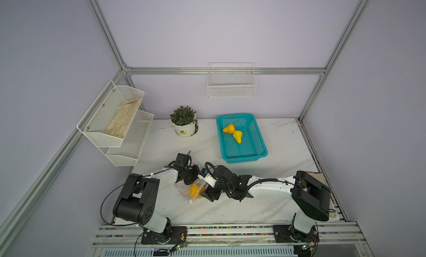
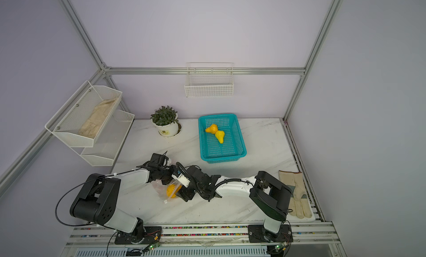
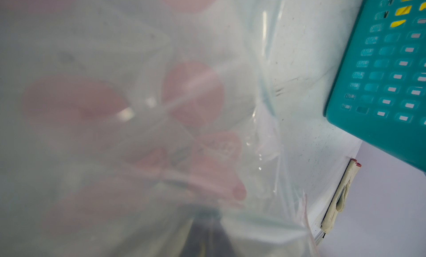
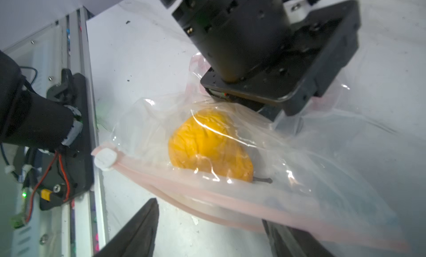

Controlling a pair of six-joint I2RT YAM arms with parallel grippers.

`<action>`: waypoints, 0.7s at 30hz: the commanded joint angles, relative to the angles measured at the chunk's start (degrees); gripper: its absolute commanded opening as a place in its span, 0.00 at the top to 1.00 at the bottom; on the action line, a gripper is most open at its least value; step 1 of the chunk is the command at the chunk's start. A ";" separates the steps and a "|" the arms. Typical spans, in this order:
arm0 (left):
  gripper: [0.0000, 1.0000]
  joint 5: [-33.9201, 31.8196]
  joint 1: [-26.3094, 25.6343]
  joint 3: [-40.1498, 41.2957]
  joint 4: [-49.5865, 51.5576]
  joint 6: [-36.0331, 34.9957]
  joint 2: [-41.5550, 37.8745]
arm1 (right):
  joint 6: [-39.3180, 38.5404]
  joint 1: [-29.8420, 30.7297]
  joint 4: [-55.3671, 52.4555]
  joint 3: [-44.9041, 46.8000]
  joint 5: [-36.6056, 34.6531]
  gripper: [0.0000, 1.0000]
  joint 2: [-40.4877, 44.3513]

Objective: Open the zip-top bag and take out the pear
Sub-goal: Pick up the pear from the zipper food storage bag.

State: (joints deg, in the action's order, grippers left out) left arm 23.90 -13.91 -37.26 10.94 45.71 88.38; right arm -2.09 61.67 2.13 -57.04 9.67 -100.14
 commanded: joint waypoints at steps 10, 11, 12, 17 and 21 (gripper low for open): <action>1.00 -2.63 -0.43 0.38 6.29 -3.04 3.99 | -29.56 1.25 8.33 -0.23 -0.92 0.45 -5.69; 1.00 -2.62 -0.43 0.38 6.39 -3.08 3.91 | -30.23 1.31 9.31 0.07 -1.23 0.48 -5.40; 1.00 -2.54 -0.42 0.43 6.52 -3.13 3.74 | -31.27 1.35 10.00 0.46 -1.11 0.50 -5.04; 1.00 -2.62 -0.41 0.34 7.23 -3.87 3.41 | -36.98 1.34 9.92 0.27 -2.47 0.57 -4.90; 1.00 -2.43 -0.47 0.34 7.50 -4.04 3.47 | -40.86 1.35 7.83 -0.60 -1.75 0.56 -4.81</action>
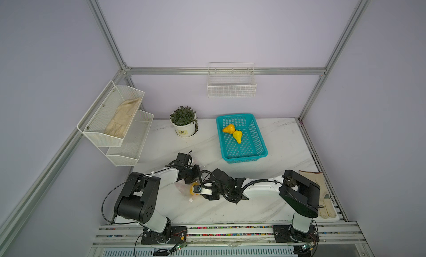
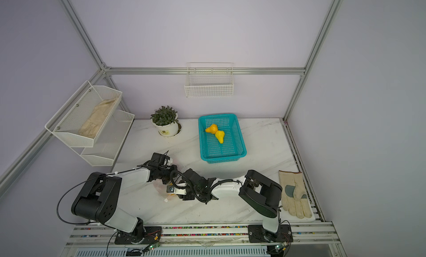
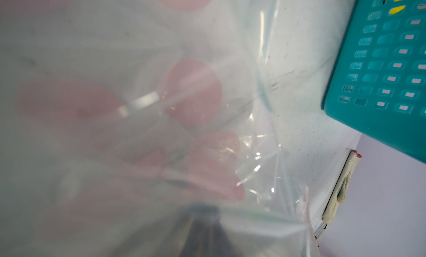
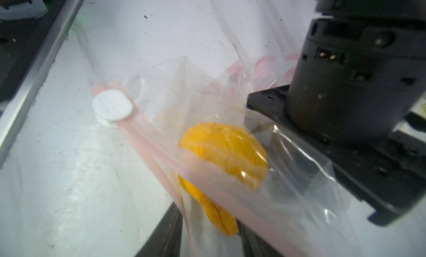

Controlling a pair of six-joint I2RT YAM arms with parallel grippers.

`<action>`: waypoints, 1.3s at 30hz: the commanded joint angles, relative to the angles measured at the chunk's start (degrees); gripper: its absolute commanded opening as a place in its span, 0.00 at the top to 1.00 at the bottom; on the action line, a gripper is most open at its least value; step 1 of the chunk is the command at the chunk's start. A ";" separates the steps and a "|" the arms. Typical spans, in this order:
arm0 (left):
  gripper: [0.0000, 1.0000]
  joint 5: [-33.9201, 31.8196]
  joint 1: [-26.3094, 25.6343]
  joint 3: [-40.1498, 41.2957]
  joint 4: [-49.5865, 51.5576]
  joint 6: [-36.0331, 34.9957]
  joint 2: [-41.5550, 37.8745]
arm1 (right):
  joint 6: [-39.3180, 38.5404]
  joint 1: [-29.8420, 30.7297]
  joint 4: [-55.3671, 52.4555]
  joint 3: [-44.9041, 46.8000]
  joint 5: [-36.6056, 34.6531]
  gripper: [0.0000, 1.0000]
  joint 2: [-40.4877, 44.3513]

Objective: Open the zip-top bag and take out the pear
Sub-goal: Pick up the pear from the zipper food storage bag.

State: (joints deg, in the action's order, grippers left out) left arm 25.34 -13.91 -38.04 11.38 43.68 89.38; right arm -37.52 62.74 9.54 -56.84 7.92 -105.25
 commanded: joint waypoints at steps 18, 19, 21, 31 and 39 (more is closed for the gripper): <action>1.00 -4.40 -0.47 1.22 8.22 -2.33 1.15 | -5.30 -1.74 -0.28 -1.24 3.11 0.69 2.20; 1.00 -4.36 -0.49 1.17 8.22 -2.37 1.11 | -5.46 -1.74 0.55 -1.37 2.15 0.71 1.45; 1.00 -4.42 -0.42 1.26 8.22 -2.28 1.15 | -5.44 -1.74 1.55 -2.01 1.87 0.72 0.26; 1.00 -4.37 -0.50 1.30 8.14 -2.20 1.59 | -6.07 -0.20 3.29 -3.70 2.55 0.26 -2.66; 1.00 -4.18 -0.45 1.92 7.63 -2.02 1.35 | -4.13 1.60 8.46 -5.57 2.47 0.25 -8.96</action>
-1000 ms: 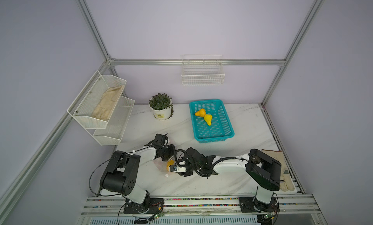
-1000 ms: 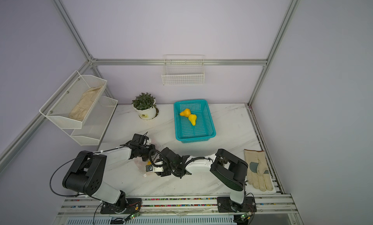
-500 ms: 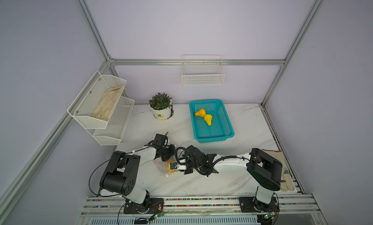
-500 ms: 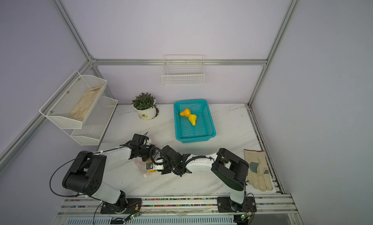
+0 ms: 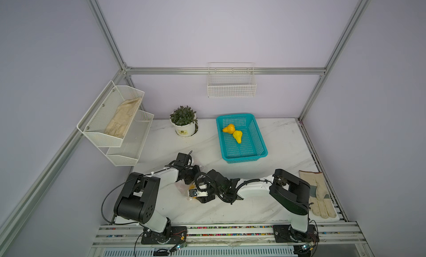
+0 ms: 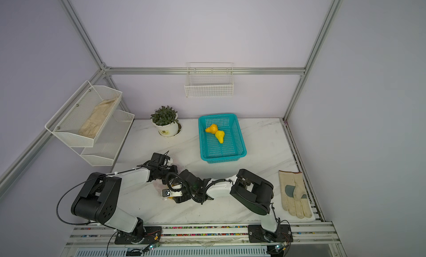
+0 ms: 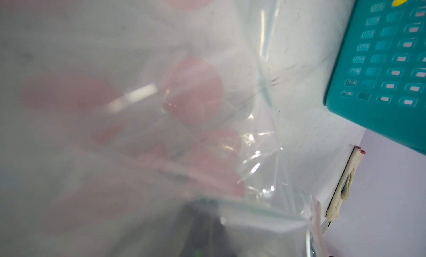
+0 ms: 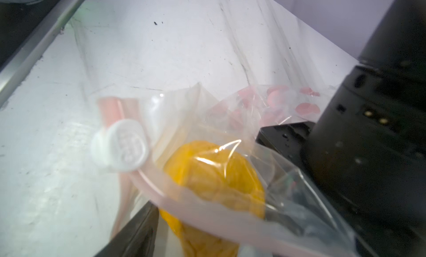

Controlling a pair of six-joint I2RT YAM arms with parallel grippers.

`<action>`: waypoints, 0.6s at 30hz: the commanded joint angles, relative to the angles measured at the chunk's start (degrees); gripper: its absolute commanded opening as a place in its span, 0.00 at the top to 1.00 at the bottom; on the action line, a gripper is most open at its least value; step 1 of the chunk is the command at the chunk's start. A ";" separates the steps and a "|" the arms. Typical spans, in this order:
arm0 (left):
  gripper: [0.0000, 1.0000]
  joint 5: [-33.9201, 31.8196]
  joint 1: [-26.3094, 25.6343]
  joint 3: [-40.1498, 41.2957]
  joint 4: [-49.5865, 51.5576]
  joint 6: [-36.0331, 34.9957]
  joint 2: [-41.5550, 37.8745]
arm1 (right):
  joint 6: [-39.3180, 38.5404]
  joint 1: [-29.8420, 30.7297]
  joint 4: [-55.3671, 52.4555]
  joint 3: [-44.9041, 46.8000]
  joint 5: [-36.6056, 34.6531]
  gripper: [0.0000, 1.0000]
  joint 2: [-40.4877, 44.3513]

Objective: Open the zip-top bag and take out the pear
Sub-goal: Pick up the pear from the zipper food storage bag.

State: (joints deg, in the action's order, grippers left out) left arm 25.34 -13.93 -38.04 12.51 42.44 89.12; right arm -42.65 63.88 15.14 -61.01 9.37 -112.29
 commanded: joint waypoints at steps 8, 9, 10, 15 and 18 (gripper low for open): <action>1.00 -3.52 -0.48 2.56 5.96 -0.56 1.50 | 3.30 0.46 3.29 -2.96 -0.93 0.17 -7.94; 1.00 -3.43 -0.53 2.70 5.84 -0.51 1.41 | 3.90 0.46 3.27 -3.25 -0.93 0.17 -8.52; 1.00 -3.30 -0.49 2.78 5.70 -0.49 1.36 | 4.25 0.50 3.67 -3.11 -0.84 0.17 -8.82; 1.00 -3.83 -0.50 3.24 5.68 -0.63 0.88 | 5.30 0.46 3.65 -1.71 -1.33 0.41 -6.74; 1.00 -4.18 -0.48 3.28 5.65 -1.01 1.20 | 5.00 0.46 2.10 -0.06 -2.20 0.56 -3.63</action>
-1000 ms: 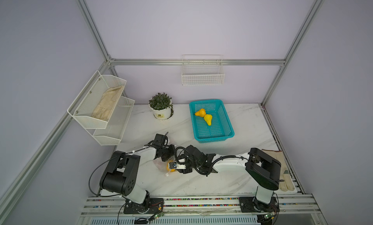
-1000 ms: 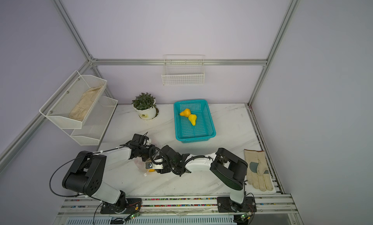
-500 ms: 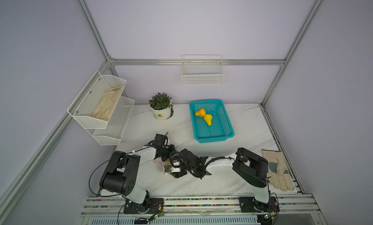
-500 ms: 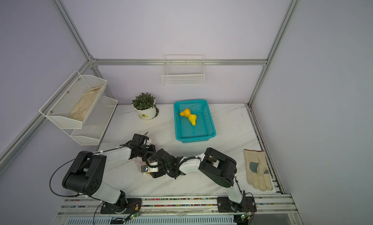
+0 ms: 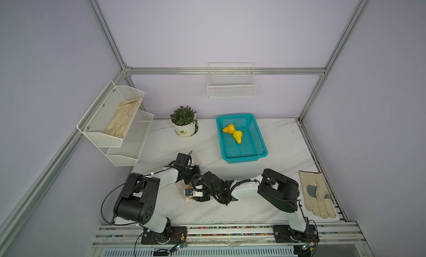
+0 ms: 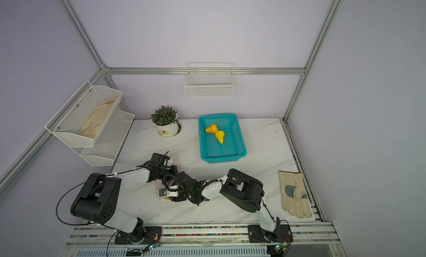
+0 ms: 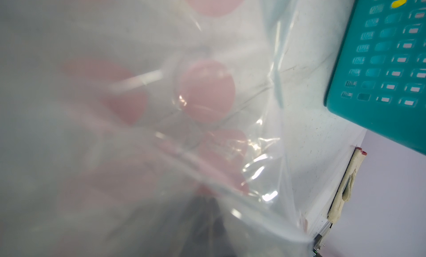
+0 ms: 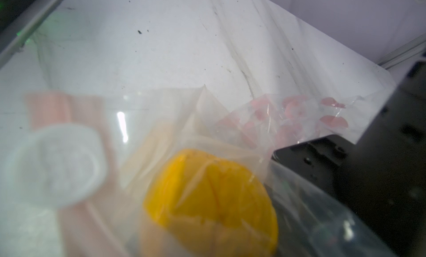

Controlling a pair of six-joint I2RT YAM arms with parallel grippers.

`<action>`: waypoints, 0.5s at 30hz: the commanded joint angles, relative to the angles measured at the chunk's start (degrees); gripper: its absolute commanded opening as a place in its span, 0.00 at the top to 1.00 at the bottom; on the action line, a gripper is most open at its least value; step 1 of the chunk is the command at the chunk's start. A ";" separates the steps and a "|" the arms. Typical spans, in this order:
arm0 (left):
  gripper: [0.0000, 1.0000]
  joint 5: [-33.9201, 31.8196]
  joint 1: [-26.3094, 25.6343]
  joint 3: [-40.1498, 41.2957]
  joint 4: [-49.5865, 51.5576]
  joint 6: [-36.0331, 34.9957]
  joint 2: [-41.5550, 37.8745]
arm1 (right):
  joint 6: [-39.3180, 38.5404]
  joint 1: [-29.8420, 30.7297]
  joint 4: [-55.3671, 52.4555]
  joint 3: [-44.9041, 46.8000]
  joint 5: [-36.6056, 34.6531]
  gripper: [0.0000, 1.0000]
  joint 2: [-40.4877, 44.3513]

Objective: Open the zip-top bag and take out the pear
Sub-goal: Pick up the pear from the zipper food storage bag.

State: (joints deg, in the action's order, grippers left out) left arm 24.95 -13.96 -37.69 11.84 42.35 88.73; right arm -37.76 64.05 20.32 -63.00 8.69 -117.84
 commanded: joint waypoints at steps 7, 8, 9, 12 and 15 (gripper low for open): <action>1.00 -3.86 1.66 2.92 6.27 -2.24 3.18 | 0.67 0.28 -8.82 7.21 -4.72 0.67 11.18; 1.00 -3.79 2.12 2.89 6.27 -2.55 3.49 | 0.68 0.28 -9.73 8.29 -5.07 0.67 12.97; 1.00 -3.64 2.47 2.79 6.27 -2.75 3.77 | 0.83 0.28 -10.72 9.27 -5.28 0.67 14.76; 1.00 -3.33 2.71 2.40 6.44 -3.15 4.35 | 1.11 0.28 -13.92 11.83 -5.70 0.68 20.13; 1.00 -3.44 2.66 2.06 6.74 -3.26 4.27 | 1.65 0.22 -17.31 13.73 -5.28 0.68 25.57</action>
State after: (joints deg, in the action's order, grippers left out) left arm 27.94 -11.62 -37.74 11.70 40.88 89.95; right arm -37.04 64.05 7.22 -50.50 3.46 -96.09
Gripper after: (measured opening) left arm 0.047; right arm 0.558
